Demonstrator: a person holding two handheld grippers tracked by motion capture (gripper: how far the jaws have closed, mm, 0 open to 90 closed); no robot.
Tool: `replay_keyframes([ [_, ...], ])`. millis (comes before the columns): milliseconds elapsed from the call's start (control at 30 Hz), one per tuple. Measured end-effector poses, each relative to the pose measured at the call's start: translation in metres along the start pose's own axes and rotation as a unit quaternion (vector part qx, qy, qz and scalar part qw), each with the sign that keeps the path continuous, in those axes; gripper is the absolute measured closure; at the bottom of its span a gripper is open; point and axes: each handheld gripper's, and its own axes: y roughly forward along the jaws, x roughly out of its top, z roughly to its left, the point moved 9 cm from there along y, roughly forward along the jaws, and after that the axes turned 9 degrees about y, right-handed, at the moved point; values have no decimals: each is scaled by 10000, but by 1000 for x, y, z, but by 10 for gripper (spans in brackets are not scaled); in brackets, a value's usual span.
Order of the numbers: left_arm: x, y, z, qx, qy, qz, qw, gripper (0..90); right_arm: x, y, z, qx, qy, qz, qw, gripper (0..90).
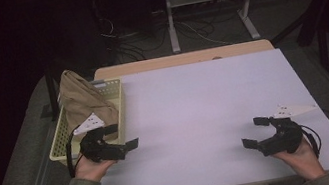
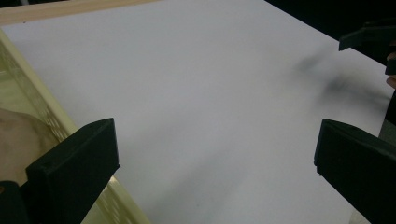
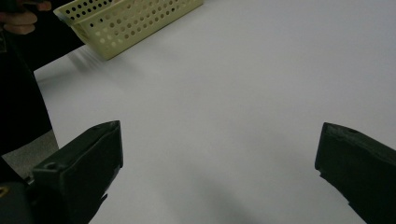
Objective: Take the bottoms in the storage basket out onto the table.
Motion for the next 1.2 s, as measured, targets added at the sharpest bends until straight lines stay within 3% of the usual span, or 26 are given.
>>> replay_keyframes([
  [700, 15, -13, 21, 118, 46, 128, 9998, 0, 2, -1, 1, 75, 8, -74, 9999, 6],
  [1200, 22, -19, 42, 253, -61, 188, 9995, 0, 2, -1, 1, 125, 15, -107, 9999, 6],
])
